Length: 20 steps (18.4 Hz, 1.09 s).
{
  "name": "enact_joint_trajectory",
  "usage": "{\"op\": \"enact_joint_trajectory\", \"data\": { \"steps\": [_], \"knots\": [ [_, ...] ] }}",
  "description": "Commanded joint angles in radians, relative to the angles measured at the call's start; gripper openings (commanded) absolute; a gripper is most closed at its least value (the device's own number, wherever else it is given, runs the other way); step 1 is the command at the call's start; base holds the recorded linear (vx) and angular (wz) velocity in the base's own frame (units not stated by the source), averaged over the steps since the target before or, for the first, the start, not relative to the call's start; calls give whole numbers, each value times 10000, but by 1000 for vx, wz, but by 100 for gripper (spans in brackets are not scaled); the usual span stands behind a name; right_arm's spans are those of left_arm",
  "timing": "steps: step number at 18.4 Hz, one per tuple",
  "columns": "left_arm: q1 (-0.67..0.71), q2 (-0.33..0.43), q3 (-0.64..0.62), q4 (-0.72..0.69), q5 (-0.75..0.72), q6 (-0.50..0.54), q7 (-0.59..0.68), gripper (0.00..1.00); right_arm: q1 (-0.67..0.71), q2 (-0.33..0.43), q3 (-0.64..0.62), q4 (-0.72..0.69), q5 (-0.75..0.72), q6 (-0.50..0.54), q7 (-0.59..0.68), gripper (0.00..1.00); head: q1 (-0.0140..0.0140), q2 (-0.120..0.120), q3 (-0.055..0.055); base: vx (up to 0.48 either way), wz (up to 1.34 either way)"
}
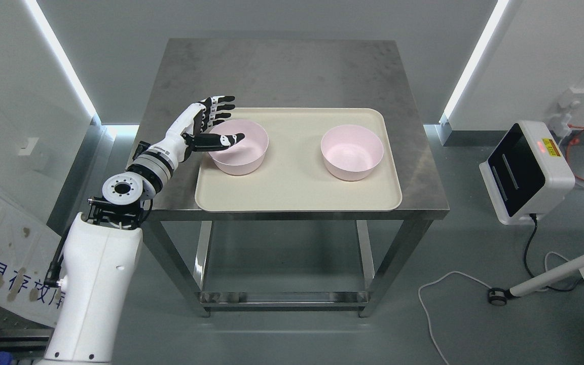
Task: Stack pink IKEA bowls on left shelf middle
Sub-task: 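Grasp the rim of the nearer pink bowl with the left hand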
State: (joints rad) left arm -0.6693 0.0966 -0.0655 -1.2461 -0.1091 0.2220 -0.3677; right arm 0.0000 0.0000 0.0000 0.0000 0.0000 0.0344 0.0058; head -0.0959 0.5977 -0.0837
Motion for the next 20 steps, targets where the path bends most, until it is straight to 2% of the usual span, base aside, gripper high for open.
{"op": "enact_joint_trajectory", "data": {
  "steps": [1,6,10,12,17,19,20],
  "knots": [
    [51,184,-434,6,-44,5,-4,67,292,-175,-108,-337,0,8,3,100,0,0,0,0,0],
    [51,445,-434,21,-59,-638,-4,44,292,-175,-123,-337,0,8,3,100,0,0,0,0,0],
    [51,476,-800,82,-1100,-822,-35,44,292,-175,-107,-337,0,8,3,100,0,0,0,0,0],
    [20,689,-1260,281,-1712,-1174,-598,45,292,-175,-108,-337,0,-7,3,100,0,0,0,0,0],
    [-377,752,-1155,512,-2360,-1483,-940,44,292,-175,-107,-337,0,-7,3,100,0,0,0,0,0],
    [-501,752,-1140,512,-2376,-1498,-955,38,292,-175,-123,-337,0,8,3,100,0,0,0,0,0],
    [-502,737,-1125,512,-2376,-1529,-940,31,292,-175,-108,-337,0,-7,3,100,0,0,0,0,0]
  ]
}}
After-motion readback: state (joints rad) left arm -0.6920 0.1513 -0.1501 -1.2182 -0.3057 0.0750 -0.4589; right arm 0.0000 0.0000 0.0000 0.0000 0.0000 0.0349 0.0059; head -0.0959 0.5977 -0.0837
